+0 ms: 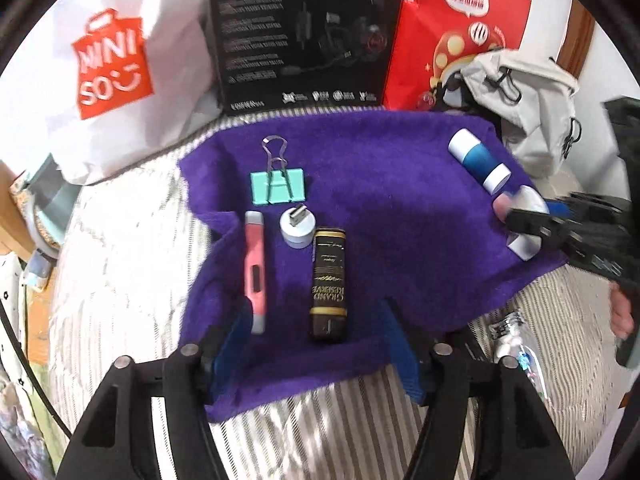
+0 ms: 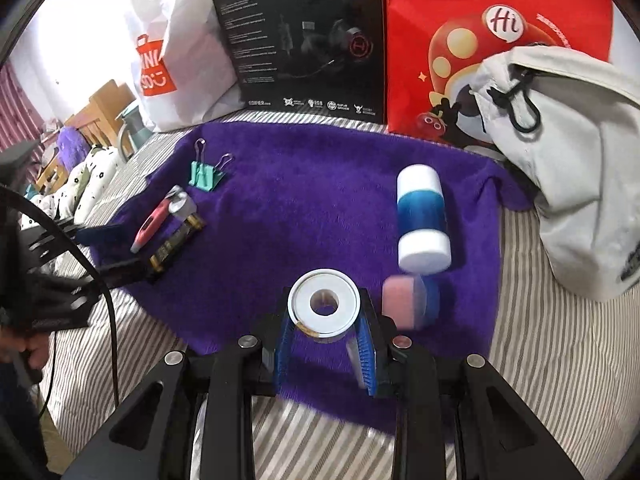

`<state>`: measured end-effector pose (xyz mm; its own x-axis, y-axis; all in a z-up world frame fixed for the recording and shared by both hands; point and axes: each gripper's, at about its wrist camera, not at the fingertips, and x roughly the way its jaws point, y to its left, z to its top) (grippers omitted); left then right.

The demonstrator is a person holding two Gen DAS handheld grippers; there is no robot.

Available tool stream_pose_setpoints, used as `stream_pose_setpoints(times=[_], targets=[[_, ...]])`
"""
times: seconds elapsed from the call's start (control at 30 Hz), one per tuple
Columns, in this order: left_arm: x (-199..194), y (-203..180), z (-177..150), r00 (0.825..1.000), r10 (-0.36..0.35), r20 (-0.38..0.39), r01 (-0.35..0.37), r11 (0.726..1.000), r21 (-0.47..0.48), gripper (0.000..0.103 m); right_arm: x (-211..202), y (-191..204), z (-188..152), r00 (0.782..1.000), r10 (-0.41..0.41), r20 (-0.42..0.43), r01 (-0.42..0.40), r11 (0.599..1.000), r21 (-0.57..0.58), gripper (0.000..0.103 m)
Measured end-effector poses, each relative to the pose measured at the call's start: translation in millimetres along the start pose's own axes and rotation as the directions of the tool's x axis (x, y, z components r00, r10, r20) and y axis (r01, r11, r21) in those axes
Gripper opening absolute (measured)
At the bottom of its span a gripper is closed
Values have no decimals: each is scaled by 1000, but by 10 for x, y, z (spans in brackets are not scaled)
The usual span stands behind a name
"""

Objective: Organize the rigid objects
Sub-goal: 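Place the white tape roll on the towel and open the right tool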

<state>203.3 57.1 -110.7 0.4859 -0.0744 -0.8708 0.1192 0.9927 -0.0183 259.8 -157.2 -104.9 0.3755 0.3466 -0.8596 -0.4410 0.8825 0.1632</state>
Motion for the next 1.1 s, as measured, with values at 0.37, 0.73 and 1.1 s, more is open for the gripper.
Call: stream_pose_setpoints(times=[0.37, 0.73, 1.1], targets=[[-371, 261, -247, 999, -28, 32, 31, 995, -92, 67, 551, -55, 452, 997, -57, -50, 56, 998, -33, 29], [-404, 397, -293, 998, -41, 38, 46, 991, -127, 67, 719, -20, 500, 993, -107, -58, 103, 992, -73, 30], [-458, 422, -455, 998, -50, 33, 54, 986, -155, 67, 627, 3, 354, 987, -118, -113, 109, 990, -88, 55]])
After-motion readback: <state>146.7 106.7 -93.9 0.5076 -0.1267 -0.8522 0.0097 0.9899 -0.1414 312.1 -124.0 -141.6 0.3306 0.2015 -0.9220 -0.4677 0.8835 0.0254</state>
